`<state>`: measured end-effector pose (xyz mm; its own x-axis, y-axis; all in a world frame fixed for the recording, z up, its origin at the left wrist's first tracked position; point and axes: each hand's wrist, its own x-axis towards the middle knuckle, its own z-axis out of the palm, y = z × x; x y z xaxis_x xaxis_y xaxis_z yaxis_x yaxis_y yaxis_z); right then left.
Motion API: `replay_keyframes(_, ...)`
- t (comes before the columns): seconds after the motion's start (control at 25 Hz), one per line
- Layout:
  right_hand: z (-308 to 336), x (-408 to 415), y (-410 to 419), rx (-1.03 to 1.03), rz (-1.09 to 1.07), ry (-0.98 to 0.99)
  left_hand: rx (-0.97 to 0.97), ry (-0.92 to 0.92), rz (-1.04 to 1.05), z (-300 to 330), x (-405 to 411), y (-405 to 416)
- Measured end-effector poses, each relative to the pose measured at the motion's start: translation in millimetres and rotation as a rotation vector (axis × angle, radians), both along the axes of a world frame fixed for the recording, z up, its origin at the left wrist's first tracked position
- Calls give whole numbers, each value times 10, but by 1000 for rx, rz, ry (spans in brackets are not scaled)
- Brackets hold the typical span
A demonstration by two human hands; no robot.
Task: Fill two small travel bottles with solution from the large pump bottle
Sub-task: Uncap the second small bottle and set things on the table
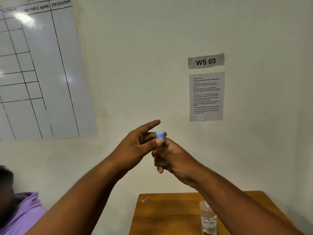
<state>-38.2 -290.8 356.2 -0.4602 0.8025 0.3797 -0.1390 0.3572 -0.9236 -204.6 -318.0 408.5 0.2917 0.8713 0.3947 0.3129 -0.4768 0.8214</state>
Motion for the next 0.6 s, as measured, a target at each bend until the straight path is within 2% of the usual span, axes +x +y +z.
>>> replay_keyframes(0.12,-43,54,61,12,-26,-14,138,-33,187,-77,85,89)
replay_keyframes(0.28,-165,105,172,49,-93,-70,30,4,185,-165,200,221)
replay_keyframes(0.6,-369,296,342,109,-213,-176,46,-190,303,-259,477,411)
